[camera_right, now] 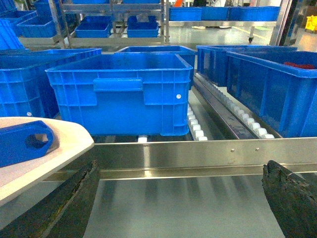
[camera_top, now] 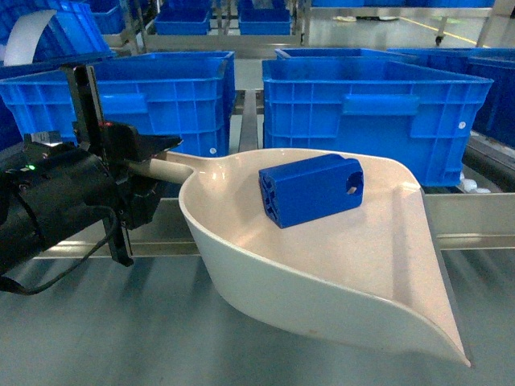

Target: Place part in tray to right shelf

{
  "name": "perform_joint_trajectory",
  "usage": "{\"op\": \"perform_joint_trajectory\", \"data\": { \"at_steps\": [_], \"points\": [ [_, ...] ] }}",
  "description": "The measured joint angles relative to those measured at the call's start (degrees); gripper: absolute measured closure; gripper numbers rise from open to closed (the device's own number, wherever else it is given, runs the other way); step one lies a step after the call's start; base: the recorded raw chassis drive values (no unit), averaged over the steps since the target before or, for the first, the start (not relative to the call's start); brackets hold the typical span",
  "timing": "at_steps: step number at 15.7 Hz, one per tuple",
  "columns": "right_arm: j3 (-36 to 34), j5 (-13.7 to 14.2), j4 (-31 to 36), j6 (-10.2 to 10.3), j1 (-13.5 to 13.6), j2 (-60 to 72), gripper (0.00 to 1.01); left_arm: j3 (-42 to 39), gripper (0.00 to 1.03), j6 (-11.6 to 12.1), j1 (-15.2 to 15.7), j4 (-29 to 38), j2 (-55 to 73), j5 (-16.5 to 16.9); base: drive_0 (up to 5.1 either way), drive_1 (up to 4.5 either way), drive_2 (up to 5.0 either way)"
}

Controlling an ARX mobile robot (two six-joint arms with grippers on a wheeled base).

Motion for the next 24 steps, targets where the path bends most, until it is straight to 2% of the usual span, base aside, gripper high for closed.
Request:
{"op": "perform_joint_trajectory", "data": {
  "at_steps": [24],
  "points": [
    [0.0, 0.0, 0.0, 0.0, 0.0, 0.0, 0.03, 0.0, 0.89, 0.0, 0.0, 0.0, 0.0, 0.0, 0.0, 0.0, 0.0]
  ]
}}
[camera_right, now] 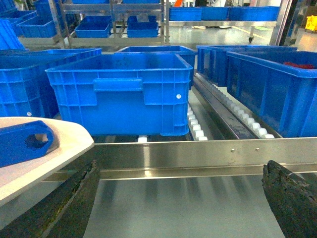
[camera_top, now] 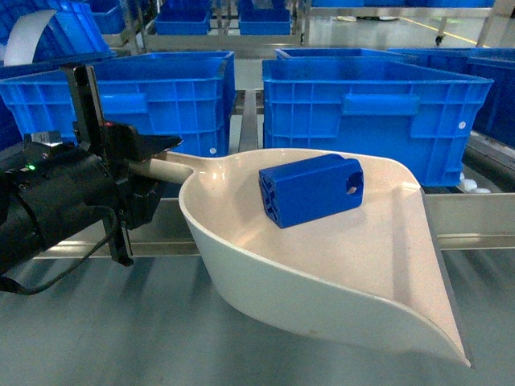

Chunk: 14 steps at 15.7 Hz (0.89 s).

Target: Place part in tray to right shelf

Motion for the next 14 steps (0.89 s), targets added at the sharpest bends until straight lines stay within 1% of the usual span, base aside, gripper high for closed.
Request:
{"op": "perform_joint_trajectory", "data": {
  "at_steps": [4, 5, 9, 14],
  "points": [
    [0.0, 0.0, 0.0, 0.0, 0.0, 0.0, 0.03, 0.0, 0.89, 0.0, -0.4, 0.0, 0.0, 0.3, 1.3, 1.31, 1.3],
    [0.0, 0.0, 0.0, 0.0, 0.0, 0.1, 0.03, 0.0, 0.89, 0.0, 0.4, 0.0, 0.0, -0.2, 0.0, 0.0, 0.0],
    [0.0, 0.0, 0.1, 0.0, 0.0, -0.3, 0.03, 0.0, 0.89, 0.0, -0.3, 0.0, 0.0, 0.3, 0.0, 4.34, -4.3],
    [0.0, 0.0, -0.1, 0.0, 0.0, 0.1, 0.03, 0.0, 0.89, 0.1, 0.0, -0.3, 0.0, -0.1, 0.0, 0.0, 0.0]
  ]
}}
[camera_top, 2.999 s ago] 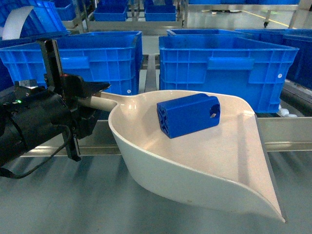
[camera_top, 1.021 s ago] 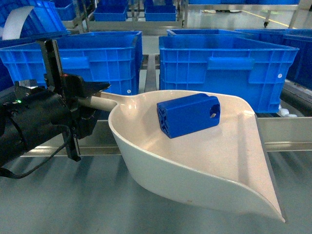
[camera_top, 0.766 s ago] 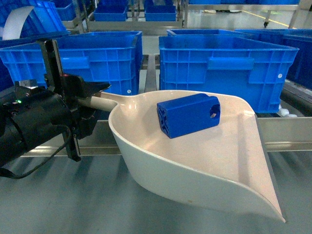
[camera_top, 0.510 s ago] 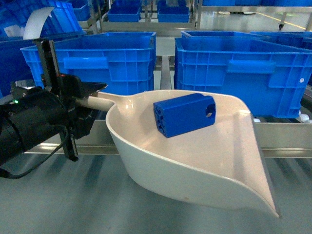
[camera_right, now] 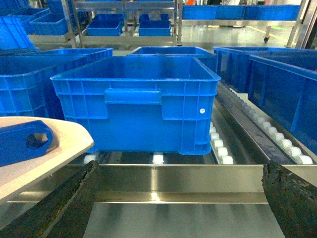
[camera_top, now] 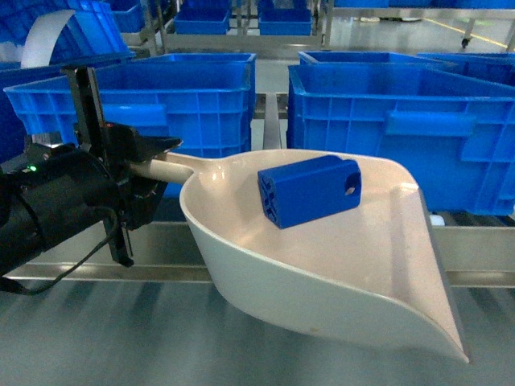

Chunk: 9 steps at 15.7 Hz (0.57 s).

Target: Place part in tray to right shelf

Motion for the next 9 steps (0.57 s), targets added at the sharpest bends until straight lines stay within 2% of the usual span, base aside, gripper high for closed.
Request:
{"op": "perform_joint_trajectory", "data": {
  "at_steps": [9],
  "points": [
    [0.0, 0.0, 0.2, 0.0, 0.0, -0.1, 0.03, 0.0, 0.89, -0.1, 0.0, 0.3, 0.0, 0.1, 0.0, 0.0, 0.0]
  ]
}}
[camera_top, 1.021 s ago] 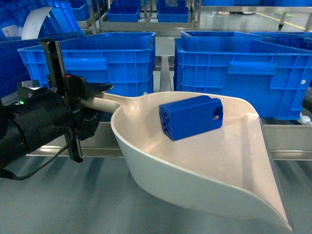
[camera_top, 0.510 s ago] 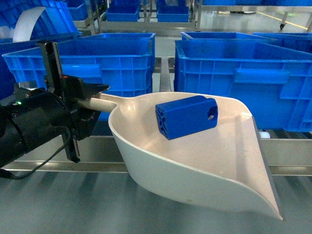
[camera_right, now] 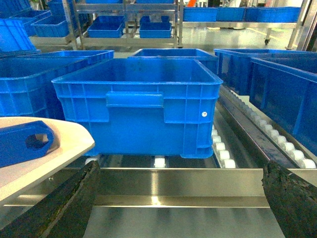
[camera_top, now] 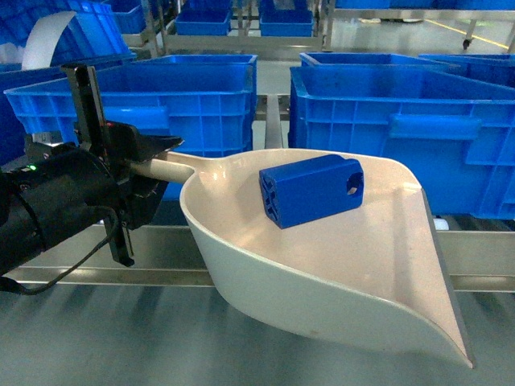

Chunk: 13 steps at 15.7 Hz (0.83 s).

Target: Place part in tray to right shelf

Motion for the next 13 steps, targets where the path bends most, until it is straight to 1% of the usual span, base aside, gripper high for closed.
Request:
{"op": "perform_joint_trajectory", "data": {
  "at_steps": [8, 9, 10, 11, 12, 13],
  "points": [
    [0.0, 0.0, 0.0, 0.0, 0.0, 0.0, 0.03, 0.0, 0.89, 0.0, 0.0, 0.0, 0.0, 0.0, 0.0, 0.0, 0.0],
    [0.0, 0.0, 0.0, 0.0, 0.0, 0.0, 0.03, 0.0, 0.89, 0.3, -0.1, -1.2, -0.3, -0.8, 0.0, 0.0, 0.0],
    [0.0, 0.0, 0.0, 0.0, 0.0, 0.0, 0.03, -0.1, 0.89, 1.8, -1.2, -11.4, -4.6, -7.3, 0.0, 0.0, 0.0],
    [0.0, 0.0, -0.1, 0.0, 0.0, 0.0, 0.03, -1.5, 0.89, 6.2, -1.6, -16.6, -12.2, -15.8, 0.0, 0.0, 0.0],
    [0.0, 0.0, 0.0, 0.0, 0.0, 0.0, 0.03, -1.3, 0.89, 6.6, -1.3, -14.1, -16.0, -18.6, 0.0, 0.0, 0.0],
    [0.0, 0.0, 0.0, 0.0, 0.0, -0.1, 0.03, -0.8, 0.89, 6.4, -0.8, -11.8, -17.7, -19.2, 0.0, 0.0, 0.0]
  ]
}}
